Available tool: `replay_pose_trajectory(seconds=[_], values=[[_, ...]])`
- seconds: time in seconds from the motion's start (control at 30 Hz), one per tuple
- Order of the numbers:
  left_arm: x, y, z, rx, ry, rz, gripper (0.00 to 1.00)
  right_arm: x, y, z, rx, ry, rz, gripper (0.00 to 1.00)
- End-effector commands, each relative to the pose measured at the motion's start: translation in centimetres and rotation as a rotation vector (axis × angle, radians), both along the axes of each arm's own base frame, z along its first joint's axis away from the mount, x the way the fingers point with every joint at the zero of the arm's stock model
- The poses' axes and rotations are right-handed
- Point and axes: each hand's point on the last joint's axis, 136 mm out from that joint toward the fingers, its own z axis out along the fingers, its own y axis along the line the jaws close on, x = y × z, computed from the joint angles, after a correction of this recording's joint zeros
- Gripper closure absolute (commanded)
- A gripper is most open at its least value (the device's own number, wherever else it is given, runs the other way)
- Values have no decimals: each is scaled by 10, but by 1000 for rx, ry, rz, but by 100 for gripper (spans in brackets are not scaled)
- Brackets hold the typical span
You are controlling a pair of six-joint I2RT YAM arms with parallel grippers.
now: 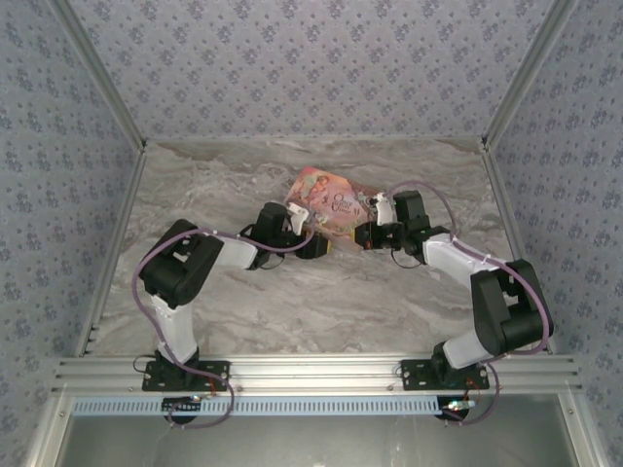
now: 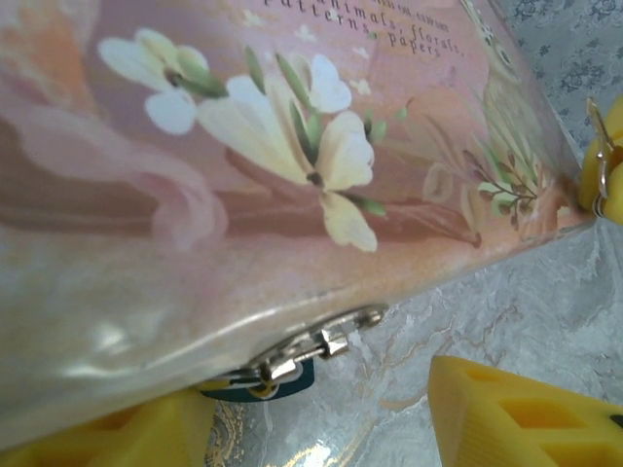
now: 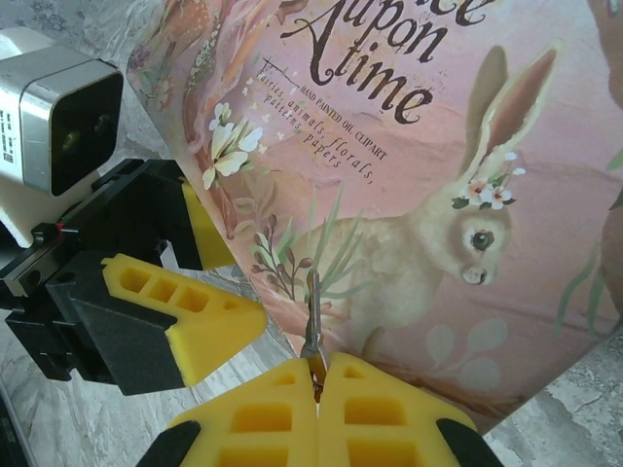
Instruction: Unlock the padlock with the key
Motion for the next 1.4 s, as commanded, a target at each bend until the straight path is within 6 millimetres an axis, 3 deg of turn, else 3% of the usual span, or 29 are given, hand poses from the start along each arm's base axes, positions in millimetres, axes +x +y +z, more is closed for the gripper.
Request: replay_pose_trajectory(seconds=[0.0, 0.57, 0.73, 1.37], values=[[7, -4, 4, -6, -23, 18, 42, -6, -4, -23, -52, 81, -28, 100], [19, -3, 4, -63, 39, 125, 53, -6, 2, -26, -51, 86, -25, 100], [21, -4, -7, -115, 93, 173, 56, -6, 3, -27, -53, 87, -25, 100], [34, 5, -8, -133, 106, 288, 59, -6, 5, -27, -56, 88, -19, 100]])
